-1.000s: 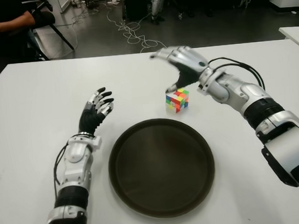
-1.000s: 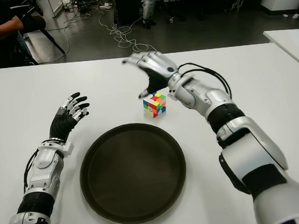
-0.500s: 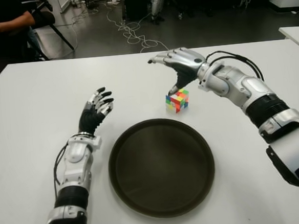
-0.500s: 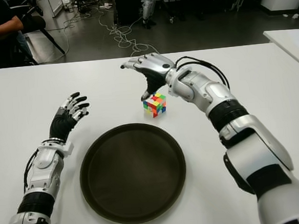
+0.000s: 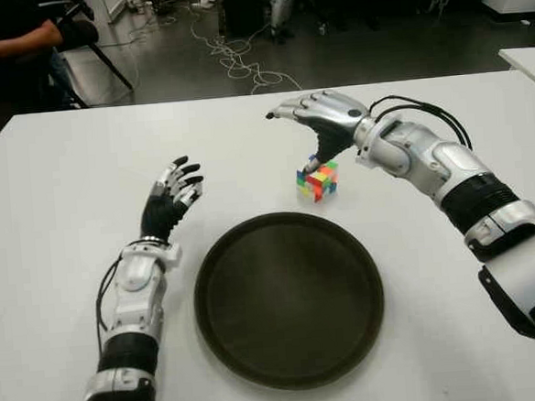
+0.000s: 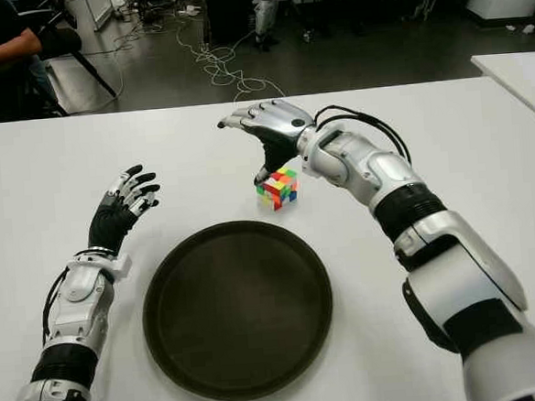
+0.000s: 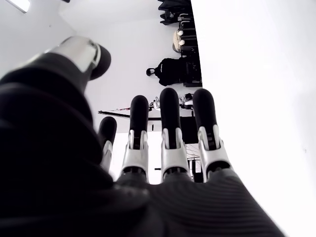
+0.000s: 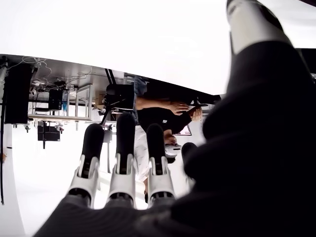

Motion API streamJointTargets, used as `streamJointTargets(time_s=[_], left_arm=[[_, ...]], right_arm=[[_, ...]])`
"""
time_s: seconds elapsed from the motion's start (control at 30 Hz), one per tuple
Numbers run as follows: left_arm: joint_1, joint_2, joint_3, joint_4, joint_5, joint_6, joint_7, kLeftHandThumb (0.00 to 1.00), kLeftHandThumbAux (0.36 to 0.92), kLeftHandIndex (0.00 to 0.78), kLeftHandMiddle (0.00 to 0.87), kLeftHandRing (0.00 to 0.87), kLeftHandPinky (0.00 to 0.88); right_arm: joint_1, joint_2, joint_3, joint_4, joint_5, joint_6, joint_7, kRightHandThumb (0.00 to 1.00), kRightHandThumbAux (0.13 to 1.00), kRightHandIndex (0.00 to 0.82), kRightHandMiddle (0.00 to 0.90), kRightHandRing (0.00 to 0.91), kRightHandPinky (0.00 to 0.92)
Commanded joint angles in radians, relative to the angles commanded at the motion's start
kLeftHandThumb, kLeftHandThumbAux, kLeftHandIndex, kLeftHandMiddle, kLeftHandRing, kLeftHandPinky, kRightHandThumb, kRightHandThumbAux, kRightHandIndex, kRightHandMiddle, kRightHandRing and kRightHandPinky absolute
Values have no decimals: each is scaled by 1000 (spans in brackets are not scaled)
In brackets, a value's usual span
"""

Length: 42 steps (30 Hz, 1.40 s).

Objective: Pick up the Rubik's Cube and put it in the plate

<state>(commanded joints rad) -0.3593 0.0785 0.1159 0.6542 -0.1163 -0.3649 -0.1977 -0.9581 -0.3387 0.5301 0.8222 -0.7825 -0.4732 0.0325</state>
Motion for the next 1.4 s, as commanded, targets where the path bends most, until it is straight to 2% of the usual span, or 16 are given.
streamJointTargets(time_s=[0.13,0.57,0.83,1.1,1.4], left_arm=[[1,0,0,0,0,-3,0,369,714,147,218,216,274],[5,-2,-2,-12,4,2,4,361,714,142,219,225,284],[7,-2,-6,-21,10,6,8,351,724,141,216,217,279],[3,-3,-5,-10,10,-1,11,352,714,139,217,221,279],[5,3,-16,-19,28,1,21,323,709,131,203,210,273]], right_arm=[[0,0,1,-2,-1,9,9,0,801,145,211,224,240],[-29,14,17,97,-11,17,-18,0,810,151,208,241,268],[-45,25,23,145,-12,22,-22,0,808,141,189,218,240],[-63,43,31,213,-12,24,-44,0,803,134,177,205,220],[-77,53,44,265,-17,26,-62,0,796,141,187,215,237]])
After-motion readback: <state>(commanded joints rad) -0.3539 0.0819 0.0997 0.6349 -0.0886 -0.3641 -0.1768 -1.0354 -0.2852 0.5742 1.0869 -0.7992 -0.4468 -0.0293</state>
